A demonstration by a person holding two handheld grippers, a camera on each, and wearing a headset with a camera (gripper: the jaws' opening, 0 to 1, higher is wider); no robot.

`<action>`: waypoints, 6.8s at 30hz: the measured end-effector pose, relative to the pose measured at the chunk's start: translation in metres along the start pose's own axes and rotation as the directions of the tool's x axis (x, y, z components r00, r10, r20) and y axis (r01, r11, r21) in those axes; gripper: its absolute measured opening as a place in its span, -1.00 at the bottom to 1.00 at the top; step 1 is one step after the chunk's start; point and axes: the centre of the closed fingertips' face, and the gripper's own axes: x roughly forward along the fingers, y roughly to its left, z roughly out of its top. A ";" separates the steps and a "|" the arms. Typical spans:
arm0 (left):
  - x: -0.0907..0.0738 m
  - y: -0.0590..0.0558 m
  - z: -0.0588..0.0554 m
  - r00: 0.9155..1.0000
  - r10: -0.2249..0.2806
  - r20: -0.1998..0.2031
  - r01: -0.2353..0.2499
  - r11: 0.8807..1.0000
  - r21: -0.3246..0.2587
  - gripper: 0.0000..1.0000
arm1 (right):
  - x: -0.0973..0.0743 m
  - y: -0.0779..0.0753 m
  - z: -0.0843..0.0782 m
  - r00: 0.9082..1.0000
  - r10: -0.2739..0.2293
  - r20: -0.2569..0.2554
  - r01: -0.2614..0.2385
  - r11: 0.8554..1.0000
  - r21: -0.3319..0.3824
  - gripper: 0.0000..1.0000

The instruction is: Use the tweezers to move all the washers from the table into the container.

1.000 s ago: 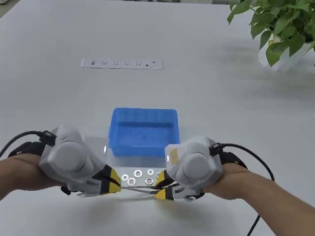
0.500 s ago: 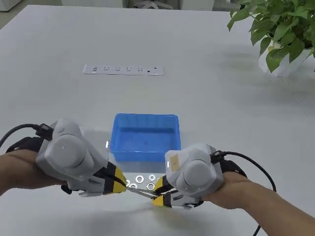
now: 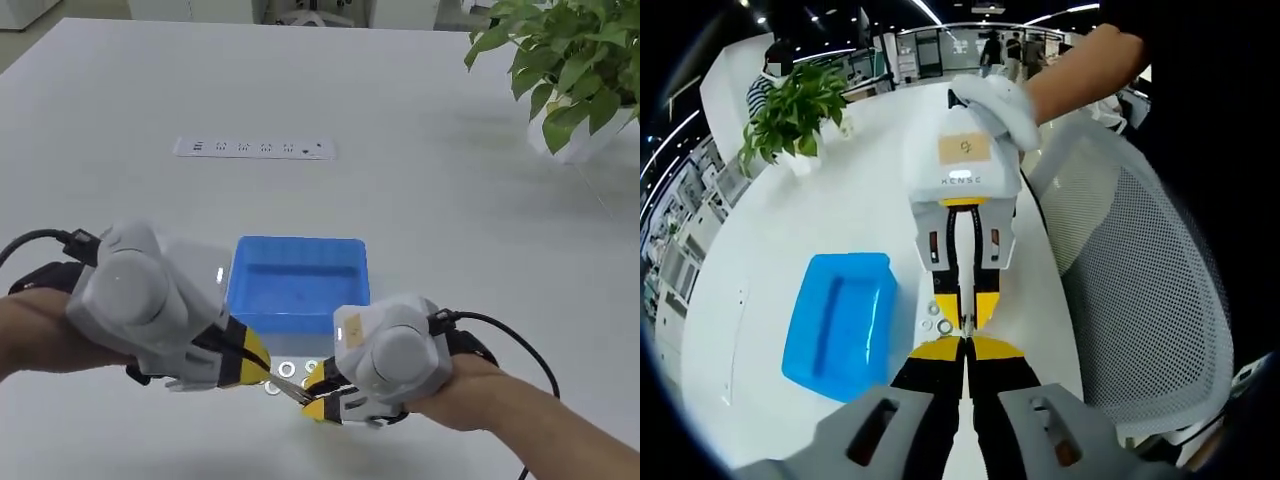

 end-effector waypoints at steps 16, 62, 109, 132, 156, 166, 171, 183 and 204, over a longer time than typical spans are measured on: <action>0.002 -0.003 0.015 0.999 -0.023 0.034 0.022 0.999 0.041 -0.91 | 0.002 0.003 0.007 0.999 -0.010 0.045 0.009 1.000 0.017 -0.78; 0.016 -0.010 0.031 0.990 -0.075 0.120 0.067 0.995 0.071 -0.90 | -0.007 0.003 0.003 0.998 -0.031 0.052 0.030 0.999 0.029 -0.71; 0.019 0.017 0.029 0.992 -0.057 0.115 0.049 0.997 0.066 -0.90 | -0.007 -0.020 0.001 0.994 -0.083 0.067 0.077 0.993 0.084 -0.75; 0.022 0.021 0.033 0.987 -0.053 0.149 0.049 0.998 0.029 -0.90 | -0.007 -0.022 0.000 0.993 -0.102 0.067 0.089 0.981 0.172 -0.81; 0.014 0.026 0.033 0.984 -0.020 0.179 0.023 1.000 -0.017 -0.49 | -0.008 -0.021 0.002 0.991 -0.106 0.086 0.089 0.978 0.189 -0.83; 0.000 0.031 0.025 0.967 0.055 0.248 -0.015 0.987 -0.158 0.06 | -0.012 -0.022 0.008 0.991 -0.105 0.089 0.089 0.981 0.171 -0.83; -0.006 0.032 0.020 0.955 0.100 0.278 -0.036 0.973 -0.227 0.25 | -0.016 -0.021 0.011 0.991 -0.100 0.084 0.087 0.985 0.147 -0.83; -0.017 0.030 0.001 0.941 0.186 0.284 -0.079 0.934 -0.349 0.51 | -0.030 -0.022 0.021 0.991 -0.100 0.086 0.090 0.989 0.114 -0.83; -0.036 0.032 -0.019 0.895 0.343 0.287 -0.180 0.863 -0.472 0.95 | -0.059 -0.049 0.044 0.981 -0.148 0.123 0.134 0.984 0.116 -0.83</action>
